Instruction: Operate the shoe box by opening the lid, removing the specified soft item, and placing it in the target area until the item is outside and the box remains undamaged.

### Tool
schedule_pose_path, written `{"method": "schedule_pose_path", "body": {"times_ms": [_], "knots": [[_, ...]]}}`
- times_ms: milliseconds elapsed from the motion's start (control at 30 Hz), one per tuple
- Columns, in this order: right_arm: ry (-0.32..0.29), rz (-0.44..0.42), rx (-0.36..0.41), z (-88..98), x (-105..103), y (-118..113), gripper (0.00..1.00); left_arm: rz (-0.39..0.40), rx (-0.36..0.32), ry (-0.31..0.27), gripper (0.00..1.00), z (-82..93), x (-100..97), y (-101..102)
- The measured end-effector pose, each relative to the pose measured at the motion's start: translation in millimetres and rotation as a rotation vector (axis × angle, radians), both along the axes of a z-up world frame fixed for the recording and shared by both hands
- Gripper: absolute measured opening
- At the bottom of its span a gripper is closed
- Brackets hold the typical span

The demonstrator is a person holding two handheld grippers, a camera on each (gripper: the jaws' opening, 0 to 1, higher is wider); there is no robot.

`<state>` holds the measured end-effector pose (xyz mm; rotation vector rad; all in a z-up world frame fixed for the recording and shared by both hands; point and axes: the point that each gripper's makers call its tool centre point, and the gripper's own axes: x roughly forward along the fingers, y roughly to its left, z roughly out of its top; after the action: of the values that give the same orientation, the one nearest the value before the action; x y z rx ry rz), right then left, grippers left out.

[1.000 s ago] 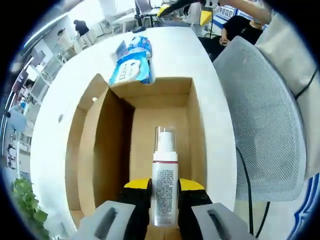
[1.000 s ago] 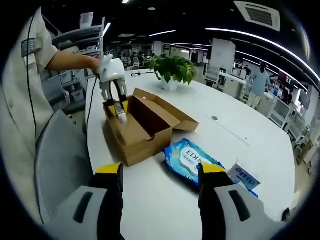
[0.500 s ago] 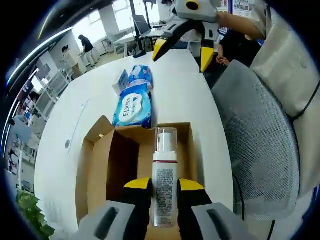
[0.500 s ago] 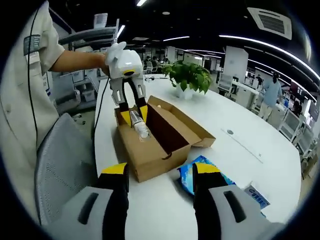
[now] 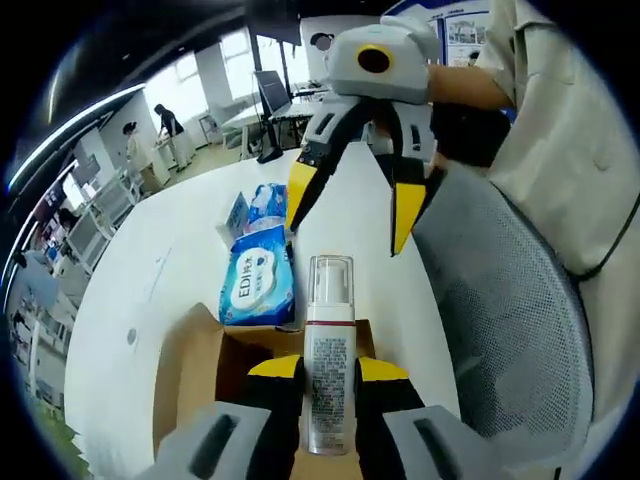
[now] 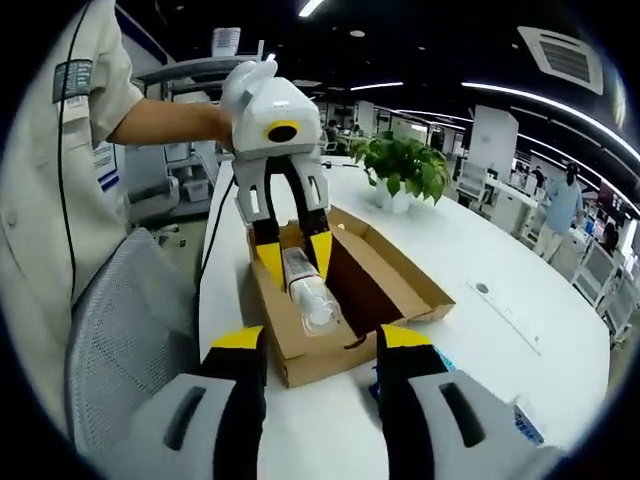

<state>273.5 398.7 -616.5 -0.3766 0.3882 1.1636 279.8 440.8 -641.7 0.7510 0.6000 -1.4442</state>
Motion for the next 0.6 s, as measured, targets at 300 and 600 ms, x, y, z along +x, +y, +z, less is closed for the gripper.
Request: {"method": "schedule_pose_path", "body": {"times_ms": [300, 600], "knots": [[-0.032, 0.039, -0.003, 7.5, 1.8, 6.5, 0.28, -0.024, -0.078, 0.0, 0.18, 12.5, -3.1, -16.3], [-0.078, 0.077, -0.022, 14.1, 3.7, 10.4, 0.2, -0.008, -0.135, 0.0, 0.18, 18.9, -2.4, -18.5]]}}
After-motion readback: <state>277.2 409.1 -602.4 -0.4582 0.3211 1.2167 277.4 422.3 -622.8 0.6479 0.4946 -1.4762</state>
